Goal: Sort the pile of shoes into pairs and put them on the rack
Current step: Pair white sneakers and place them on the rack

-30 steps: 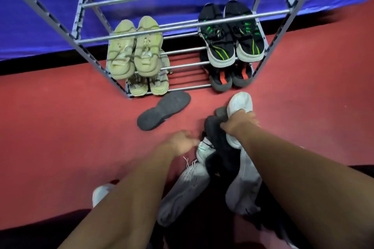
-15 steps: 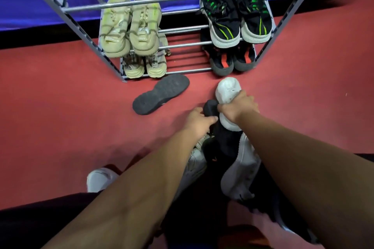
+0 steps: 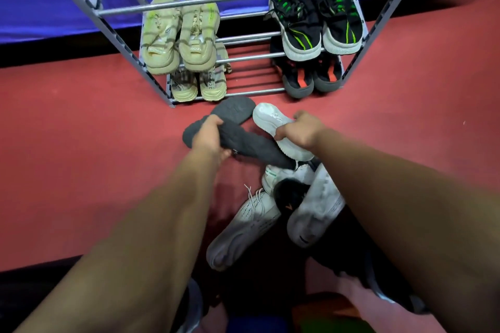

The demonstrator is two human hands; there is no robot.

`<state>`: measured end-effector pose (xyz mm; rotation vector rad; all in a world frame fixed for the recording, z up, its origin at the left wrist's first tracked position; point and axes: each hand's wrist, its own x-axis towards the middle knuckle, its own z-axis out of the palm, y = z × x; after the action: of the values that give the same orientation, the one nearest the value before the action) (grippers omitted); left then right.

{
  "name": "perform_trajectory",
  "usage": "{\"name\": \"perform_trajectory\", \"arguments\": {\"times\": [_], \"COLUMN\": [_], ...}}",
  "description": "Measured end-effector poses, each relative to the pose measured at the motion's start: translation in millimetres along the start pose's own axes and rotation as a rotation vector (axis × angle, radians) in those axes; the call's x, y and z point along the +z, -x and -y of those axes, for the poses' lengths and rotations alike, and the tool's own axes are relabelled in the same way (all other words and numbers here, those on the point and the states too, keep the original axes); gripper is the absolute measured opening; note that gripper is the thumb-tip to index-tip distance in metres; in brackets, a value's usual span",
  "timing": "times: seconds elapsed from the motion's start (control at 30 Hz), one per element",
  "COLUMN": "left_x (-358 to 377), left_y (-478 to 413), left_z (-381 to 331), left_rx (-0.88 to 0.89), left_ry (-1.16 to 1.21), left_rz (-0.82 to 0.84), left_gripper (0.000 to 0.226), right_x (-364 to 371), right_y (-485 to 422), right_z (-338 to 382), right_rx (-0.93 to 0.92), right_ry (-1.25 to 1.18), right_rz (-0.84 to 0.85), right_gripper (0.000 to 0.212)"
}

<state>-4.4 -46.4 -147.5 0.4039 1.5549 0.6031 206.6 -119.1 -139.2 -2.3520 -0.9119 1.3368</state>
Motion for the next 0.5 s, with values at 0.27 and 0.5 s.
{"name": "perform_trajectory", "arguments": {"times": [0.27,0.5], "left_x": [-65,-67], "left_y": [10,41], "left_z": [15,104], "left_rx": [0.175,0.048], "left_ry": [-1.385,-2.028], "left_rz": [-0.080,0.412], "left_gripper": [0.034,0.054], "right_x": [26,39], "right_y": [15,19], "right_z": [-8,-29], "right_rx": [-0.105,-0.087], "right_ry": [0.178,0.316], "right_rz": [0.061,0.055], "right_gripper": [0.043,0.047]}}
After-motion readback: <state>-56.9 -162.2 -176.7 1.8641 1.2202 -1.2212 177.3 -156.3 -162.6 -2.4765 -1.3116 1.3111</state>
